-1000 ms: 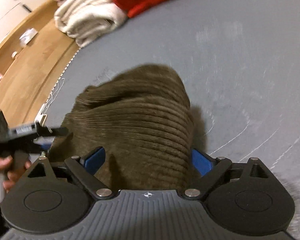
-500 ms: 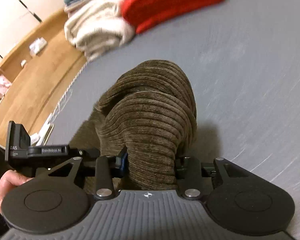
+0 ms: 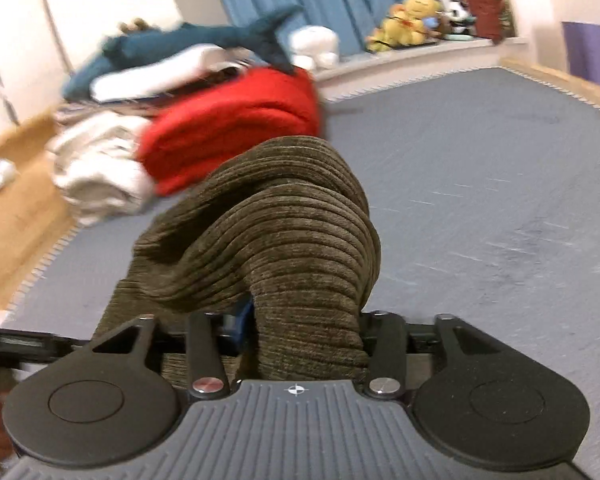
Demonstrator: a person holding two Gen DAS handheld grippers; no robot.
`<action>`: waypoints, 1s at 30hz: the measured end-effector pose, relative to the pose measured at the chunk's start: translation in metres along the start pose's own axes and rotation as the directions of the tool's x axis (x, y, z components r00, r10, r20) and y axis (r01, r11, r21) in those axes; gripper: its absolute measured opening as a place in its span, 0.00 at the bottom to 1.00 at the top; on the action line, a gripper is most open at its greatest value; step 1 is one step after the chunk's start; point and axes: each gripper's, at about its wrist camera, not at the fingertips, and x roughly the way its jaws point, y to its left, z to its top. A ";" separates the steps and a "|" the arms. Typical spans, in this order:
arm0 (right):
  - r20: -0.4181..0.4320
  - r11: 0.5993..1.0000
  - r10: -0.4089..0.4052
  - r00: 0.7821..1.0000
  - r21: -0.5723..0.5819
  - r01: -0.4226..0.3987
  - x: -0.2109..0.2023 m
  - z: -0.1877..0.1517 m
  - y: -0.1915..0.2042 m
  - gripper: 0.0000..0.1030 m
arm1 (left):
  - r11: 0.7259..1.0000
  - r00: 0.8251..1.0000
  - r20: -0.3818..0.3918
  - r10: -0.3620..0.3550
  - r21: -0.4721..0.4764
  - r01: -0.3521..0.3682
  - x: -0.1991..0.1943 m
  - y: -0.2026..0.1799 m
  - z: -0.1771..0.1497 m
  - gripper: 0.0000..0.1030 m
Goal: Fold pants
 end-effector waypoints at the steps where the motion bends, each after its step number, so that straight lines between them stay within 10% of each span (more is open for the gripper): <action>1: -0.015 0.998 -0.061 0.998 -0.002 0.061 0.009 -0.001 -0.005 0.61 | 1.000 1.000 -0.017 -0.014 -0.019 0.014 0.001 0.003 -0.002 0.51; 3: -0.004 0.978 -0.205 0.979 0.043 0.205 0.010 -0.004 -0.028 0.66 | 0.999 0.998 -0.037 -0.042 -0.031 0.041 -0.003 0.007 -0.004 0.54; 10: -0.271 0.981 -0.100 0.957 0.133 0.141 0.011 -0.017 -0.050 0.85 | 0.995 0.990 -0.101 -0.094 -0.033 0.091 0.018 0.001 -0.001 0.68; 12: -0.358 0.981 -0.088 0.929 0.128 0.143 0.018 -0.029 -0.048 0.85 | 0.998 0.991 -0.124 -0.058 -0.003 0.058 0.028 -0.003 -0.001 0.61; 14: -0.393 0.977 -0.058 0.917 0.167 0.134 0.022 -0.038 -0.048 0.83 | 0.998 0.992 -0.123 -0.021 0.053 0.028 0.024 -0.009 0.002 0.31; 18: -0.337 0.964 0.016 0.941 0.255 0.074 0.011 -0.023 -0.054 0.38 | 0.993 0.993 -0.048 -0.107 0.048 0.110 -0.012 -0.008 0.017 0.13; 20: -0.245 0.962 0.054 0.968 0.271 0.015 -0.008 -0.010 -0.053 0.34 | 0.989 0.992 -0.008 -0.125 0.074 0.125 -0.030 -0.013 0.018 0.13; 23: -0.150 0.974 0.095 0.984 0.220 -0.060 -0.026 0.002 -0.042 0.34 | 0.990 0.995 -0.069 -0.076 0.111 0.083 -0.033 -0.012 0.005 0.13; 26: -0.283 0.999 0.041 0.958 0.030 -0.034 -0.010 -0.016 -0.030 0.34 | 0.965 0.971 -0.223 0.091 0.260 -0.031 0.000 -0.016 -0.023 0.15; 28: -0.426 0.994 -0.043 0.904 -0.111 -0.005 0.013 -0.039 -0.028 0.41 | 0.947 0.971 -0.191 0.141 0.311 -0.077 0.001 -0.022 -0.026 0.16; 30: -0.431 0.987 -0.050 0.901 -0.157 -0.021 0.016 -0.041 -0.026 0.41 | 0.953 0.993 -0.089 0.083 0.297 -0.054 -0.019 -0.031 -0.015 0.17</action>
